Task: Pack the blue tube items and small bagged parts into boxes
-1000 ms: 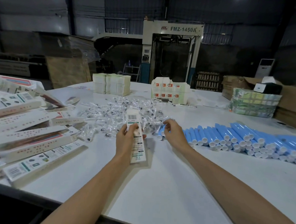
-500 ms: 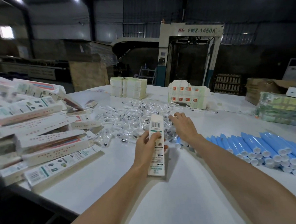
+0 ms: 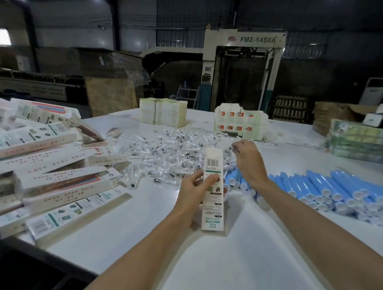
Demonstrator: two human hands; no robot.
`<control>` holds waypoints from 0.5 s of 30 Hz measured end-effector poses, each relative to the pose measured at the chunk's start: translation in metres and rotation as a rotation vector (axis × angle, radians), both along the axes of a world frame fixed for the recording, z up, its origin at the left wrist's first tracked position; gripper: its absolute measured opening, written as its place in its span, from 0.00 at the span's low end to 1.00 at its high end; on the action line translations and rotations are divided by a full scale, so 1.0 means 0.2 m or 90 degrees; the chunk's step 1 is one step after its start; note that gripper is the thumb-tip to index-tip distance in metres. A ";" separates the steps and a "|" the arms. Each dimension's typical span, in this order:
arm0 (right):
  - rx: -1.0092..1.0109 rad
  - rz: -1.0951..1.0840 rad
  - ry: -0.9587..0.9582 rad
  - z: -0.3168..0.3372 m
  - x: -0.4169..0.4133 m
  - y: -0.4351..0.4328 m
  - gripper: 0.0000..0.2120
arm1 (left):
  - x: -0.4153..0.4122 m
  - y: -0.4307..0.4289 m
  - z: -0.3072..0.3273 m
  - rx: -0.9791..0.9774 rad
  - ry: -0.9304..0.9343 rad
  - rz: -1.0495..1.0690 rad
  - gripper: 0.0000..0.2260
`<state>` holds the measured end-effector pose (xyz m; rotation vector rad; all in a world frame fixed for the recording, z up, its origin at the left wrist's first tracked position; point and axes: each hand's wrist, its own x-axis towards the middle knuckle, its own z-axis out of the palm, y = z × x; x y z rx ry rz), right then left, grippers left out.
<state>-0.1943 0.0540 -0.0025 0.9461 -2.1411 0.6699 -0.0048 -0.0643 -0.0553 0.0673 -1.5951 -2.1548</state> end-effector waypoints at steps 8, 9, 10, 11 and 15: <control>-0.495 0.194 -0.238 0.16 0.39 0.30 0.07 | 0.05 0.06 0.04 -0.086 0.004 -0.094 0.15; -0.522 0.225 -0.254 0.20 0.45 0.32 0.08 | 0.05 0.06 0.05 -0.099 0.013 -0.107 0.15; -0.534 0.251 -0.270 0.23 0.49 0.34 0.09 | 0.06 0.07 0.05 -0.115 0.021 -0.118 0.16; -0.539 0.279 -0.286 0.26 0.54 0.36 0.11 | 0.06 0.08 0.05 -0.130 0.029 -0.124 0.16; -0.539 0.357 -0.315 0.35 0.66 0.39 0.15 | 0.06 0.08 0.05 -0.149 0.038 -0.125 0.20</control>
